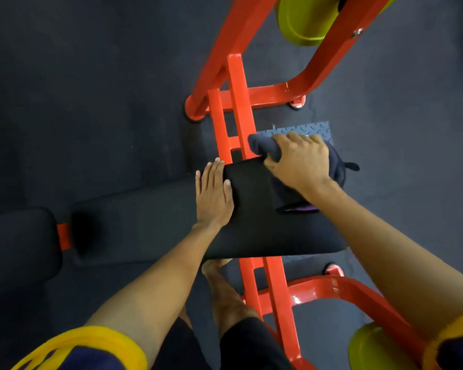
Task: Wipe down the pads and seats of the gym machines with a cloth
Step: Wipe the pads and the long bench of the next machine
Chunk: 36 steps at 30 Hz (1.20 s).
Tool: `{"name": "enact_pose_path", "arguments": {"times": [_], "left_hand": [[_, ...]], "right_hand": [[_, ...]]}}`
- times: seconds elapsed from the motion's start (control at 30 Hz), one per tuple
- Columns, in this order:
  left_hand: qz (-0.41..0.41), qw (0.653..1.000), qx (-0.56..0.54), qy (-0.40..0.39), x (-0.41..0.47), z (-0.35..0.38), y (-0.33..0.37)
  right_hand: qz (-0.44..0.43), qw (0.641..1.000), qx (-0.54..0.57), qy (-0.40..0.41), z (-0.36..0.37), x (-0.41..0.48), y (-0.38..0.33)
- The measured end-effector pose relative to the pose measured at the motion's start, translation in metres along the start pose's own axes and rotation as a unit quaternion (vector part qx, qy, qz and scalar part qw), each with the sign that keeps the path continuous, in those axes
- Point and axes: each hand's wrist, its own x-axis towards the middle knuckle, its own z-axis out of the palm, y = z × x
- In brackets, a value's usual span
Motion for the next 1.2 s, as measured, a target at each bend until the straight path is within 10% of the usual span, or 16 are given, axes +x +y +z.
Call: {"name": "enact_pose_path", "arguments": {"times": [0.33, 0.93, 1.2], "left_hand": [[0.047, 0.998, -0.031, -0.005, 0.025, 0.001, 0.044], [0.106, 0.992, -0.064, 0.034, 0.041, 0.017, 0.115], [0.123, 0.991, -0.034, 0.038, 0.041, 0.023, 0.108]], "right_hand": [[-0.02, 0.996, 0.071, 0.052, 0.014, -0.032, -0.014], [0.219, 0.943, 0.23, 0.097, 0.001, -0.074, 0.029], [0.196, 0.969, 0.134, 0.061, 0.005, -0.008, 0.02]]}}
